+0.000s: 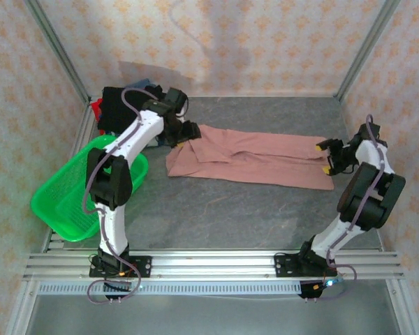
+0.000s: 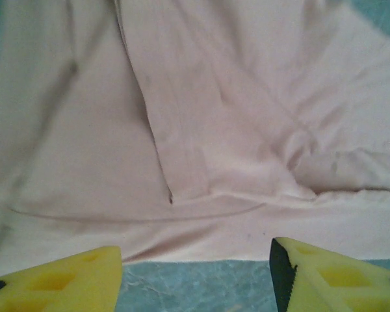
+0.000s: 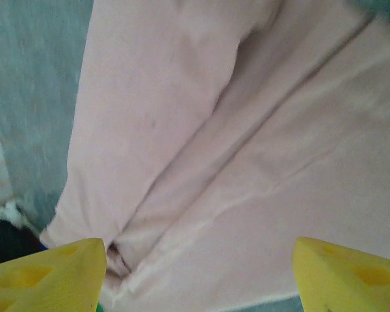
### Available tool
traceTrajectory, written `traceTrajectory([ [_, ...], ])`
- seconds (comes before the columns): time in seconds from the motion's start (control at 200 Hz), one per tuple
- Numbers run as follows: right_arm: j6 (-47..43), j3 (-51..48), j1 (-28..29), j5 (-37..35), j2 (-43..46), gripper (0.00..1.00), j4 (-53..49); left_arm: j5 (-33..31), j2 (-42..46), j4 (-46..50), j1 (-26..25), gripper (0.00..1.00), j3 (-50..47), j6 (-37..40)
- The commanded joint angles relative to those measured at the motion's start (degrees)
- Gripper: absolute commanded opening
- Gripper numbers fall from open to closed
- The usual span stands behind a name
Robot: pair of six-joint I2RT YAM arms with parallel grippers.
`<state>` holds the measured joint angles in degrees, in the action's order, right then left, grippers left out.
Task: Fold and stack the t-shirts
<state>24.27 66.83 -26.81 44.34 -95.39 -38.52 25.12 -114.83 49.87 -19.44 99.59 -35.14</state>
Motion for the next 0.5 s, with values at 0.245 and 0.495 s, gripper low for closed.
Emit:
traceTrajectory([
  [0.245, -1.6, -12.2, 6.8, 5.5, 12.0, 0.84, 7.1, 6.0, -9.3, -6.8, -0.6, 0.54, 0.3, -9.6],
  [0.495, -0.6, -11.8, 8.8, 5.8, 15.5, 0.91, 7.9, 5.4, -12.1, -6.9, -0.7, 0.49, 0.4, -12.2],
])
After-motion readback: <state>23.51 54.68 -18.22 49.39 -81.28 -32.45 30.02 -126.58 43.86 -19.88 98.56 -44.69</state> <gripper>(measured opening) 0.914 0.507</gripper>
